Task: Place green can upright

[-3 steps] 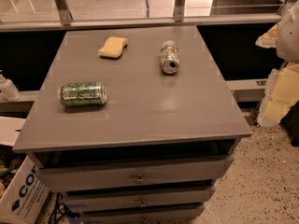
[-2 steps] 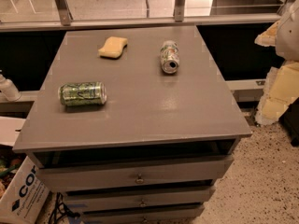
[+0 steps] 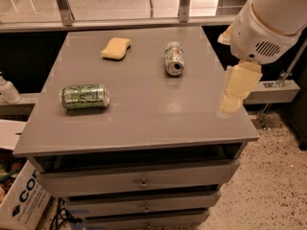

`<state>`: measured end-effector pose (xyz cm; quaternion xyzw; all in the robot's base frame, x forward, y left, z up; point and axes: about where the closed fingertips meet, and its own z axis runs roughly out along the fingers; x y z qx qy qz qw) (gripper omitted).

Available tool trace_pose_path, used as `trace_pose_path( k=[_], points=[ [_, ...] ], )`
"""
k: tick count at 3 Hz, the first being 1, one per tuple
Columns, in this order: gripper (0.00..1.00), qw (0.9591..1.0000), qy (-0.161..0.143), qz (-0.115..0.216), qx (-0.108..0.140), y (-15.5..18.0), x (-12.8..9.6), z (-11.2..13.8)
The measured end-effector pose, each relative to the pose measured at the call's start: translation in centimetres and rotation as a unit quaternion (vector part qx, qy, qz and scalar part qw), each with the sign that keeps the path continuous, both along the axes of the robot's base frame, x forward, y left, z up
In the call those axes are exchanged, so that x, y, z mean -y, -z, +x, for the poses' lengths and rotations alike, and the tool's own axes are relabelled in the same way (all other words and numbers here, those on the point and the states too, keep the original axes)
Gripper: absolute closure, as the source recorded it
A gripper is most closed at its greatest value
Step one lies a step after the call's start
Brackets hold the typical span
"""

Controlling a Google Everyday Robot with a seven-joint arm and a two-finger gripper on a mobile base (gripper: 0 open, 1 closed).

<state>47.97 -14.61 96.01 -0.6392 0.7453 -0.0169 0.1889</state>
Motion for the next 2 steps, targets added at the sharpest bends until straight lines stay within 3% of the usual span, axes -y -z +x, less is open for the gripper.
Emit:
trace_pose_path(
  k=[2],
  points=[
    [0.0,0.9975,-0.07,0.0,-0.009,4.2,-9.4,2.0]
  ],
)
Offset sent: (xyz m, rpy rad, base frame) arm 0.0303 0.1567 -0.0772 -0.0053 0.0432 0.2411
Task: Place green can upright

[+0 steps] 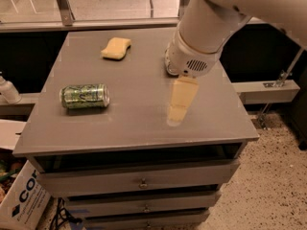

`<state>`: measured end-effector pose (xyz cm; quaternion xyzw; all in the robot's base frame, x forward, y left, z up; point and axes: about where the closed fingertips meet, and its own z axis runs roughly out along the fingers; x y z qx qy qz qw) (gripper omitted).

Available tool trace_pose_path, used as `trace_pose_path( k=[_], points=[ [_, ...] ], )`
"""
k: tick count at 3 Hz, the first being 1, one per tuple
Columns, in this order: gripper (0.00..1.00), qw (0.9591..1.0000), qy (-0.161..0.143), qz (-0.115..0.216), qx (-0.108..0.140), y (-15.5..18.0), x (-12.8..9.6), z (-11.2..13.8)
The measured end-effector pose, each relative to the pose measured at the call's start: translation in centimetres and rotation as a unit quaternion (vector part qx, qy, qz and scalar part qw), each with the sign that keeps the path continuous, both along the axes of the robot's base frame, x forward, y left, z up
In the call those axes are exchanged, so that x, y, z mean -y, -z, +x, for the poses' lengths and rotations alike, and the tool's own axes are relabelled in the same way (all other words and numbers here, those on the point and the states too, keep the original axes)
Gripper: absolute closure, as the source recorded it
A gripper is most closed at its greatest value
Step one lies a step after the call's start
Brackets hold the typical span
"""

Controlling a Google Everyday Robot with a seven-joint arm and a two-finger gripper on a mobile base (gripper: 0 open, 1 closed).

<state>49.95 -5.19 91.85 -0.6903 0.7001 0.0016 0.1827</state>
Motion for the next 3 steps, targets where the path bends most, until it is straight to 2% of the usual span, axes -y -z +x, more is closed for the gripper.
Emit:
trace_pose_path(
  k=[1,2,3],
  points=[
    [0.0,0.999,-0.042,0.006,-0.013,1.8,-4.9,0.1],
    [0.0,0.999,-0.042,0.006,-0.013,1.7,-4.9,0.1],
    [0.0,0.9987,-0.049,0.011,0.003,1.7,-7.2,0.9]
  ],
)
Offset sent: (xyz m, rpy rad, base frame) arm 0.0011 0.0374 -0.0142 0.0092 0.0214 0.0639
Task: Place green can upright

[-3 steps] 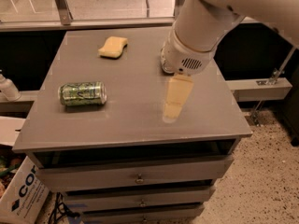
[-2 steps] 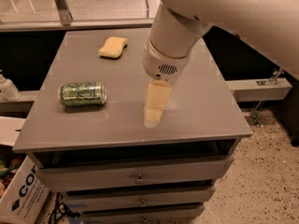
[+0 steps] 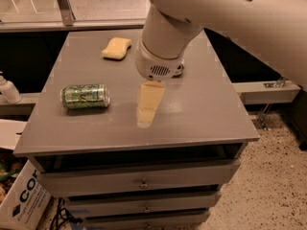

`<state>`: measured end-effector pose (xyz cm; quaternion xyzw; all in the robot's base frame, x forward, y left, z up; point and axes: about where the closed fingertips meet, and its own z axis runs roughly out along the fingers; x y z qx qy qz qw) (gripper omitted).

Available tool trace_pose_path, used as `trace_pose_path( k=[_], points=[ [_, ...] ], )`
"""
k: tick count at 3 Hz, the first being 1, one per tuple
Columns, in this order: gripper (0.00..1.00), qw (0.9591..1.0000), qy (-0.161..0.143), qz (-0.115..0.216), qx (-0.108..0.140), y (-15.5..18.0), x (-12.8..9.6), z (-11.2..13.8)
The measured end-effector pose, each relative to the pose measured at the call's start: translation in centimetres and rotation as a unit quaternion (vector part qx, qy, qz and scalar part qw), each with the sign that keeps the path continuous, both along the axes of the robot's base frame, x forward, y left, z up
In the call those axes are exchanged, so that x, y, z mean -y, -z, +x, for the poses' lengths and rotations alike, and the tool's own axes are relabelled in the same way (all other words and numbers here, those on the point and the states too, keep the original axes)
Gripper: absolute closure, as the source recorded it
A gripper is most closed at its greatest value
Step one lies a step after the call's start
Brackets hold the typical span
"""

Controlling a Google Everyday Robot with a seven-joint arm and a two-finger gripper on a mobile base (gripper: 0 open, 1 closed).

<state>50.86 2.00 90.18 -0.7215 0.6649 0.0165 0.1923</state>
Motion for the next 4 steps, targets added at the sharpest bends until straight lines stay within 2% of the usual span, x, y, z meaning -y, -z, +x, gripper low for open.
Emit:
trace_pose_path(
  k=[1,2,3,4],
  points=[
    [0.0,0.9999,-0.007,-0.003,0.013,0.5,-4.2,1.6],
    [0.0,0.9999,-0.002,-0.013,0.007,2.0,-8.6,3.3],
    [0.0,0.9997,0.016,-0.016,-0.013,4.1,-13.1,5.1],
    [0.0,0.9991,0.029,-0.017,-0.024,5.4,-16.5,6.2]
  ],
)
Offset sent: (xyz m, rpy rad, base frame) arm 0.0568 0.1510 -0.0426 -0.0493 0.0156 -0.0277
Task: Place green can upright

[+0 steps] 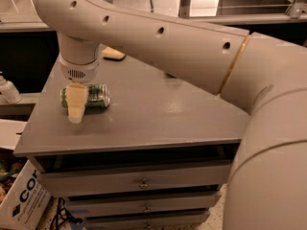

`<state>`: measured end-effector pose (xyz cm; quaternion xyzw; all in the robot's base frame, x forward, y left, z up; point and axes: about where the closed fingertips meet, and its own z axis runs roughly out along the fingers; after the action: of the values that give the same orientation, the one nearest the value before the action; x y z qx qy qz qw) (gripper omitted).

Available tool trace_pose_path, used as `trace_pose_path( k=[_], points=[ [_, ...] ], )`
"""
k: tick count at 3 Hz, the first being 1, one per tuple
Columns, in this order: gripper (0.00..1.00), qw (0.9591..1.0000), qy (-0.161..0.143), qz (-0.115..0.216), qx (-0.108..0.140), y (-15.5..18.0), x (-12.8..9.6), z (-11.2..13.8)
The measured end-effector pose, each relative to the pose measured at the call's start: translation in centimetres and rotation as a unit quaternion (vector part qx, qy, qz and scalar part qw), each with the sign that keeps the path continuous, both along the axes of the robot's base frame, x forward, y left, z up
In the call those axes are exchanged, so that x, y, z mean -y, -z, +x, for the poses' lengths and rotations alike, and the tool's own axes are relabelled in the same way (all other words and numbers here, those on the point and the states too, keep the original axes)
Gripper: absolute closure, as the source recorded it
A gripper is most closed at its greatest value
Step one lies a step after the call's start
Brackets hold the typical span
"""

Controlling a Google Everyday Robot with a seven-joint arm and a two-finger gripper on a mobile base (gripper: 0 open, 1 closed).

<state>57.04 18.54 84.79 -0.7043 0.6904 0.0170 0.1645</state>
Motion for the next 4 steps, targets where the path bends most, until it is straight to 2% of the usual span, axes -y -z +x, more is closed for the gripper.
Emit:
trace_pose_path(
  k=[1,2,3,4],
  points=[
    [0.0,0.9999,0.012,-0.01,-0.005,0.4,-2.7,0.7],
    [0.0,0.9995,0.023,-0.019,-0.006,0.7,-4.4,1.0],
    [0.19,0.9992,0.028,-0.027,0.002,0.8,-4.5,1.7],
    [0.41,0.9986,0.037,-0.037,0.008,1.1,-3.0,2.5]
  ],
)
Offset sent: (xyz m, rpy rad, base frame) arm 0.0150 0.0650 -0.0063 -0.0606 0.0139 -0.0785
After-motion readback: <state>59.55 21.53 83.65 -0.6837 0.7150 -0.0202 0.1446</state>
